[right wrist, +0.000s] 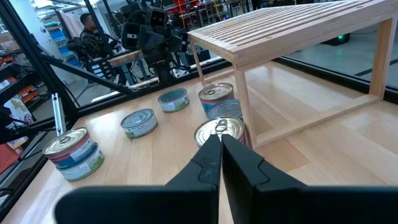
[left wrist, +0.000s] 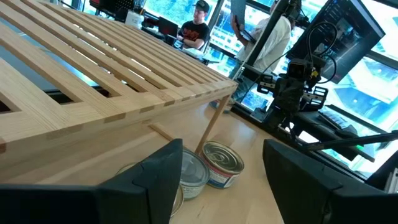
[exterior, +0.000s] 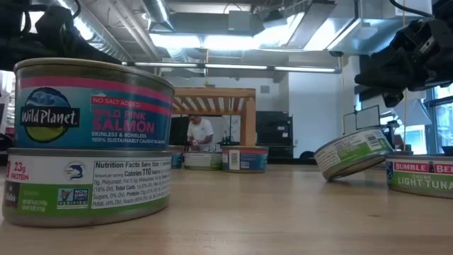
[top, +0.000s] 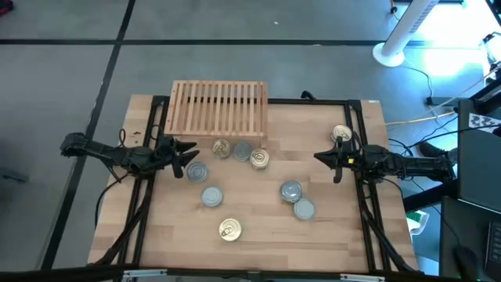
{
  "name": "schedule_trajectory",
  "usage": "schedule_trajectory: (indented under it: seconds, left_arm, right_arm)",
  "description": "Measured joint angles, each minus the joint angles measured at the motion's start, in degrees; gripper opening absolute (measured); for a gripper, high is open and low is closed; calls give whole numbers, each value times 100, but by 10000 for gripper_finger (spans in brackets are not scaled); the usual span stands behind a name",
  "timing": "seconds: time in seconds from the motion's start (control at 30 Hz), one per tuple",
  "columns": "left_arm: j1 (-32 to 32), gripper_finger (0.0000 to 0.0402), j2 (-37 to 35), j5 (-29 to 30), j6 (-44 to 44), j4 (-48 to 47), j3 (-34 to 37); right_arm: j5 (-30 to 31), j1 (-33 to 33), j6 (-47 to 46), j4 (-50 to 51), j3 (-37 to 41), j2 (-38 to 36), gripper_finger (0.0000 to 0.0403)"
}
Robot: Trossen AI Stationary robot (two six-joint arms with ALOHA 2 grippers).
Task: Stack canned seafood by type on shelf
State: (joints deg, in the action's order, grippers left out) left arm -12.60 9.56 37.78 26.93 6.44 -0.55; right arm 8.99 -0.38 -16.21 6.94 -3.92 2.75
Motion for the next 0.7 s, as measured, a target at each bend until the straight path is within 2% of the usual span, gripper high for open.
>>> schedule_trajectory:
  seconds: [0.7]
  left_arm:
    - [0, 218, 2, 0, -26, -10, 0]
  right_arm:
    - [1, -2, 2, 0, 1, 2, 17]
